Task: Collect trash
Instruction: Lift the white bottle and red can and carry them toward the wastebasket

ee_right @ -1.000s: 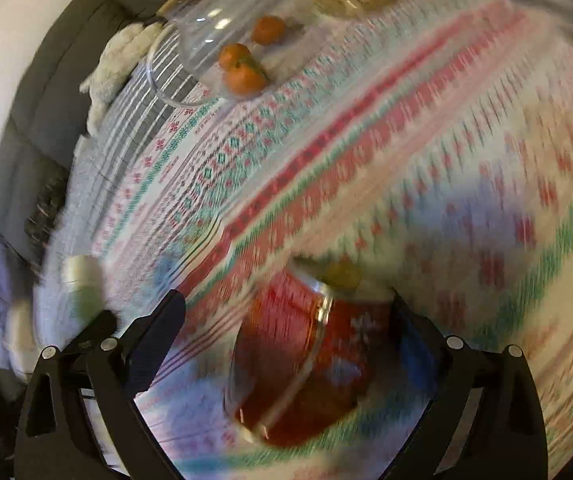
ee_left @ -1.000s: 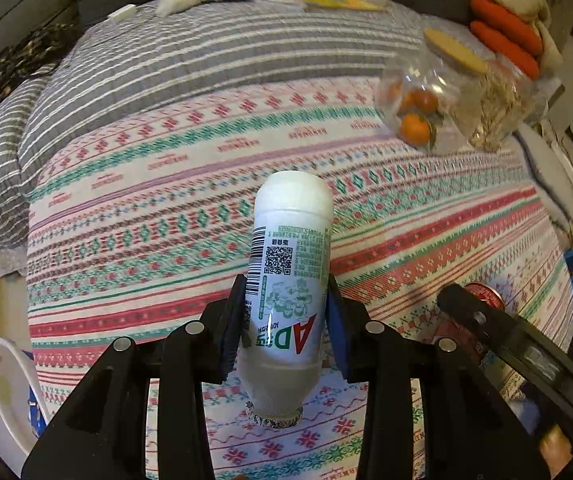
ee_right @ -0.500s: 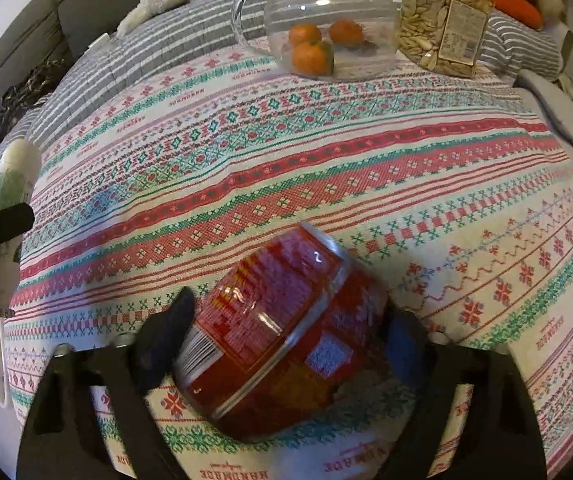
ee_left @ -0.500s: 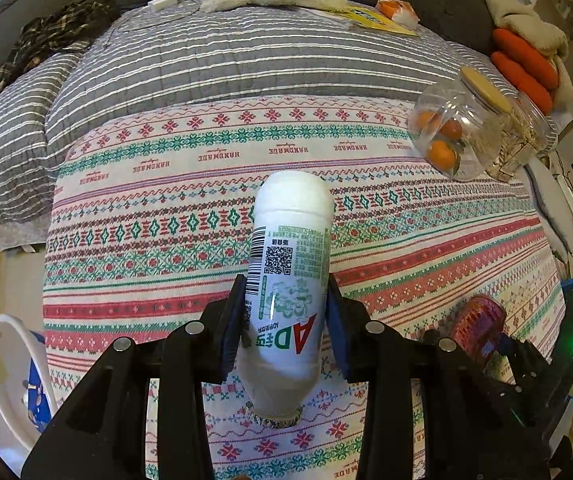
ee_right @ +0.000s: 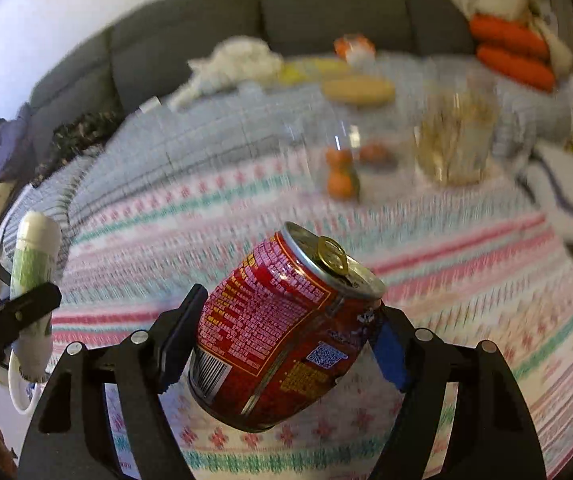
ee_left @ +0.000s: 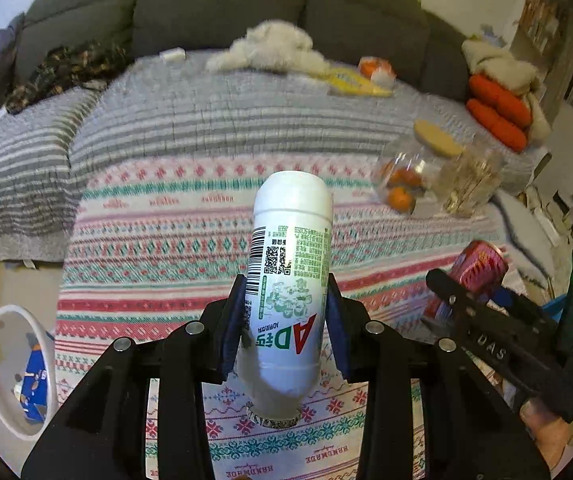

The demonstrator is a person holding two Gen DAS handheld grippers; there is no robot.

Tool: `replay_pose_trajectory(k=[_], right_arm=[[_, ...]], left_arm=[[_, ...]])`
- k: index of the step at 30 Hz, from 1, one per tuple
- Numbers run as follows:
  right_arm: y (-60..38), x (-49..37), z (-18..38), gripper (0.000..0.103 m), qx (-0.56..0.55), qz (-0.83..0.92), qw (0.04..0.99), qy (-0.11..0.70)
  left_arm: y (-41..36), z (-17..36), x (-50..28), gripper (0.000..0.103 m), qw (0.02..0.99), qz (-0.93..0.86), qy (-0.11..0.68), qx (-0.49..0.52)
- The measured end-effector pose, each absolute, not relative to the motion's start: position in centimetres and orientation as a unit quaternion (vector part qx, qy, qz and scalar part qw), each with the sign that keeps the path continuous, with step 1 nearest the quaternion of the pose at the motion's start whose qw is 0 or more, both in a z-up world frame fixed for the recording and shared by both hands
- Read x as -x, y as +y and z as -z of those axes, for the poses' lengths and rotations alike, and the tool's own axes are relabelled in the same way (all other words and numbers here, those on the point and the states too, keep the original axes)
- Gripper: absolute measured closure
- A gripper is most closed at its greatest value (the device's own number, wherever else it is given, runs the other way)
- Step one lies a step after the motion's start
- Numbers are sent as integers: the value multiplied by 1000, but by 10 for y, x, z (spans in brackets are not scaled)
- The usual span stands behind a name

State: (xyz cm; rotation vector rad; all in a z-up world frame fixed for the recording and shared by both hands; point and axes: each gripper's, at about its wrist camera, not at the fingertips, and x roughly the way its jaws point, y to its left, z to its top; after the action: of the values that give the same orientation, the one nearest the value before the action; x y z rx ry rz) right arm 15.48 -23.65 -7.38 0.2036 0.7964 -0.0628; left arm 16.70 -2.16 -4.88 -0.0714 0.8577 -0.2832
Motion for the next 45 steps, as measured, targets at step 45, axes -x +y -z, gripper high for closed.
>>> replay_pose_trajectory(k=[45], right_arm=[[-96, -125, 22, 29, -14, -59, 964, 257]], left_arm=[[107, 20, -110, 67, 946, 29, 317, 59]])
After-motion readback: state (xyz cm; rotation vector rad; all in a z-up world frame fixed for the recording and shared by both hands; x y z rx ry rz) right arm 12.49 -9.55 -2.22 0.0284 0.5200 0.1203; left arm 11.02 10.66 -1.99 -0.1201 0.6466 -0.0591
